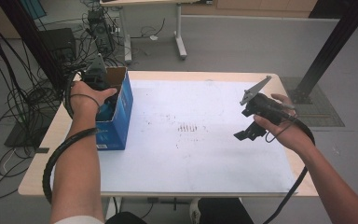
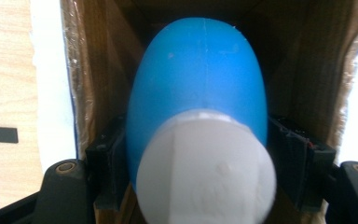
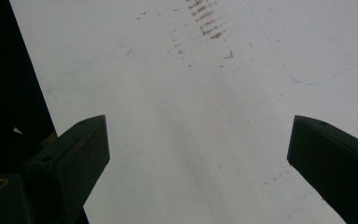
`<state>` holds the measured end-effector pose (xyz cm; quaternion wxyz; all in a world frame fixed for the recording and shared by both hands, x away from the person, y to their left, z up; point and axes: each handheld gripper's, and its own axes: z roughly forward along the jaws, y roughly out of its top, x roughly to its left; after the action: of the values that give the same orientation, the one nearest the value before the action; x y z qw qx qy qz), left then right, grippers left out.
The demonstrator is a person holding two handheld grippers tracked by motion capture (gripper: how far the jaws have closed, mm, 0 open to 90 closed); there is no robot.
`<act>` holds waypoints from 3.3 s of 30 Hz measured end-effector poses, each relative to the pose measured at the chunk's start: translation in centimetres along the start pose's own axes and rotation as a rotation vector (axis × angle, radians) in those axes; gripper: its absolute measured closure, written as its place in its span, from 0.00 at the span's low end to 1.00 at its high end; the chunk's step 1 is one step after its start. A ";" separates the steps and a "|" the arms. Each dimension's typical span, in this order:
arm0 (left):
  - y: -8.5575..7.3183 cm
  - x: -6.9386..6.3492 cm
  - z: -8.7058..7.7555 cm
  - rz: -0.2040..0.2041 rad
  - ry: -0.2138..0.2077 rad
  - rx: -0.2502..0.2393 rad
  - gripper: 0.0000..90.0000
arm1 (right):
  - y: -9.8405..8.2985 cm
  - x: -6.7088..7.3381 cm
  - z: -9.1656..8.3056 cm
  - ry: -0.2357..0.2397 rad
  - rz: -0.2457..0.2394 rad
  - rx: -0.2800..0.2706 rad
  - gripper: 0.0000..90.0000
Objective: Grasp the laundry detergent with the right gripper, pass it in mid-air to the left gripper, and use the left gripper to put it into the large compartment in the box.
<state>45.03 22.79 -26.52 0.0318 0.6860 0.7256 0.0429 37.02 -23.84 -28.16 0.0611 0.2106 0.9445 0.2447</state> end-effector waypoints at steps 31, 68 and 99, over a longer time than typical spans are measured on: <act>-1.6 -1.7 -5.9 0.069 0.027 -0.082 0.18 | 1.3 0.0 0.2 0.014 -0.029 0.014 0.06; -1.5 -11.6 -5.2 0.342 -0.078 -0.130 0.11 | -0.2 -1.5 -1.8 -0.041 0.015 0.072 0.06; -0.9 -12.8 -4.7 0.349 -0.066 -0.139 0.10 | -0.2 -2.3 -1.7 -0.034 0.012 0.074 0.06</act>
<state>44.37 9.87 -22.14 0.0949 0.7988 0.5893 0.0754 38.60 -25.72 -26.71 0.0678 0.2227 0.9503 0.2065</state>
